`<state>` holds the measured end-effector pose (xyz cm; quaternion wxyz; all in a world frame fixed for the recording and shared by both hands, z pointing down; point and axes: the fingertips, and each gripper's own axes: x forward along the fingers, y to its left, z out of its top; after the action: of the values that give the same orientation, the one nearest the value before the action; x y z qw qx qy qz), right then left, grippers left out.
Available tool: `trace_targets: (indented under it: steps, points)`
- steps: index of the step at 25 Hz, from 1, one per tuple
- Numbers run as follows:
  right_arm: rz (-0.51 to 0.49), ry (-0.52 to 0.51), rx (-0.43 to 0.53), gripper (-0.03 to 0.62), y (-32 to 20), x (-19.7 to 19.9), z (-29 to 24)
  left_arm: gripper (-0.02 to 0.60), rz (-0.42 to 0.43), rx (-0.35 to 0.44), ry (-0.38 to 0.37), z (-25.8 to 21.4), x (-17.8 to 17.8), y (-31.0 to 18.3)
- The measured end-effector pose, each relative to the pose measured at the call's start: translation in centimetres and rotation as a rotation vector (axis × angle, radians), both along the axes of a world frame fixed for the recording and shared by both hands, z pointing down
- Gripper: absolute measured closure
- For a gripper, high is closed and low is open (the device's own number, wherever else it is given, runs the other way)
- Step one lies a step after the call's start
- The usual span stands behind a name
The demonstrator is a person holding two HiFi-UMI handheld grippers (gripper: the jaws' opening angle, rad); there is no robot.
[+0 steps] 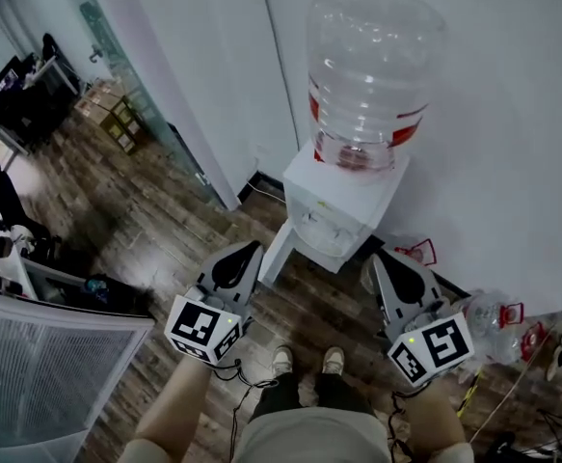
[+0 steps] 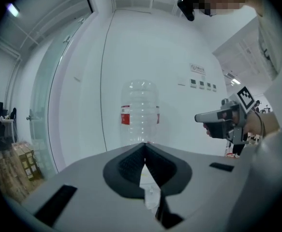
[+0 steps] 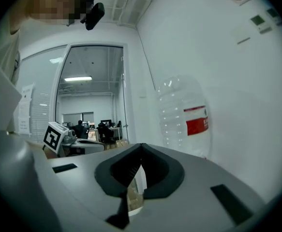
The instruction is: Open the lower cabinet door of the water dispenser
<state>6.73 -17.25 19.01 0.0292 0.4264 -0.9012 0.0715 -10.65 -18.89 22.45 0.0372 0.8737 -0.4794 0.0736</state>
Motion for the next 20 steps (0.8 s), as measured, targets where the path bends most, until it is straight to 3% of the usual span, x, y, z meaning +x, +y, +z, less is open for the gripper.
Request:
trace_targets:
  steps: [3,8,14,20]
  points:
    - [-0.004,-0.003,0.062,0.588,1.3,0.7,-3.7,0.575,0.005,0.032,0.005,-3.2,0.7,1.0]
    - [-0.020,-0.090,0.085,0.588,3.5,1.9,-9.2,0.575,0.003,0.075,-0.014,-8.3,1.3,2.8]
    - [-0.004,-0.045,0.181,0.588,5.7,3.0,-13.5,0.575,0.001,0.159,0.003,-13.5,1.3,4.7]
    - [0.008,-0.009,0.220,0.588,7.8,3.0,-14.9,0.575,-0.007,0.196,-0.012,-14.6,1.6,6.7]
